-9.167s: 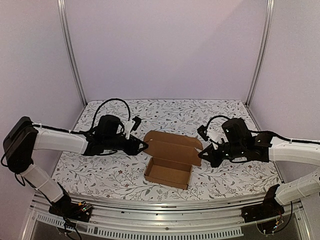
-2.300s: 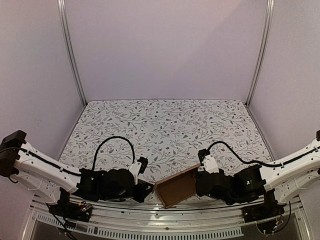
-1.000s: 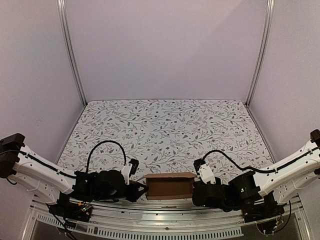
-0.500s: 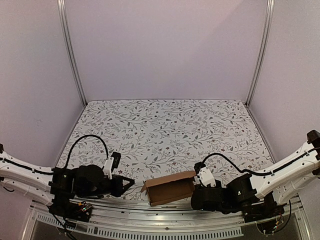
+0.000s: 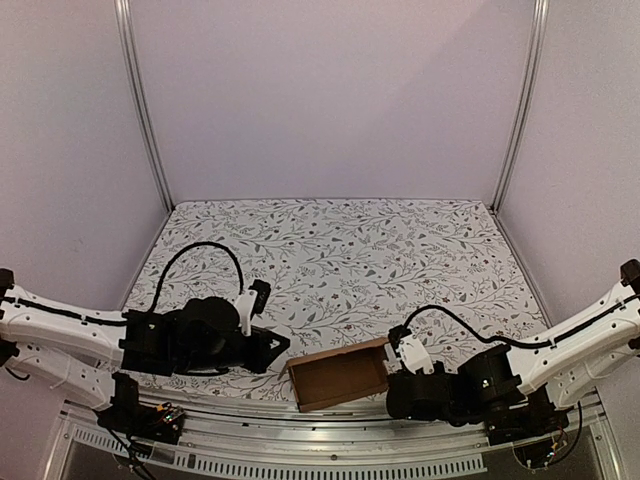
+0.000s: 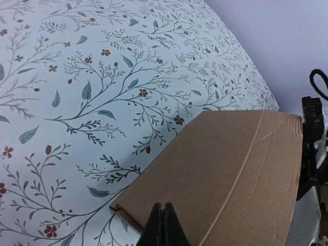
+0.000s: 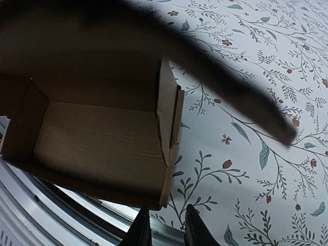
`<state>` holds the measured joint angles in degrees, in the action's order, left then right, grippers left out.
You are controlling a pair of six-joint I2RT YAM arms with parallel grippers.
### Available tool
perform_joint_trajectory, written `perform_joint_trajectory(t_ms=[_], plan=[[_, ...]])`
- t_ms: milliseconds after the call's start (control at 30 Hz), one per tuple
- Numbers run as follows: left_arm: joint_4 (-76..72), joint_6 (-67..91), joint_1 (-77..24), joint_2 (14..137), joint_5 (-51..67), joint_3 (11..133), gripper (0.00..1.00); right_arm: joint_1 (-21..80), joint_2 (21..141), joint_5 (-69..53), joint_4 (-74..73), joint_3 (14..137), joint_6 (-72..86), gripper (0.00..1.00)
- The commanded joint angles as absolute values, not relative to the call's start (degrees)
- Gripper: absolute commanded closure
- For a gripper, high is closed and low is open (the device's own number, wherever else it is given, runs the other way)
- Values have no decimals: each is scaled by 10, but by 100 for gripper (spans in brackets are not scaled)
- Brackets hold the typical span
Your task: Fold the paper box
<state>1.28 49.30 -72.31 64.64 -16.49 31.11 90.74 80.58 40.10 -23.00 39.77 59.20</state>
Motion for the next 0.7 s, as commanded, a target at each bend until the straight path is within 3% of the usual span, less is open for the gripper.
perform_joint_trajectory(t_ms=[0, 100, 233, 533, 667], plan=[[10, 444, -710, 699, -116, 358, 98, 912, 759, 379, -270, 399, 561, 75], [-6, 432, -708, 731, -92, 378, 99, 911, 739, 361, -274, 398, 531, 69], [-18, 418, -708, 773, -57, 406, 100, 912, 714, 334, -271, 387, 509, 68], [-30, 401, -708, 831, -9, 444, 100, 911, 664, 308, -218, 306, 562, 73], [-33, 400, -708, 851, -4, 455, 100, 911, 650, 314, -209, 284, 600, 80]])
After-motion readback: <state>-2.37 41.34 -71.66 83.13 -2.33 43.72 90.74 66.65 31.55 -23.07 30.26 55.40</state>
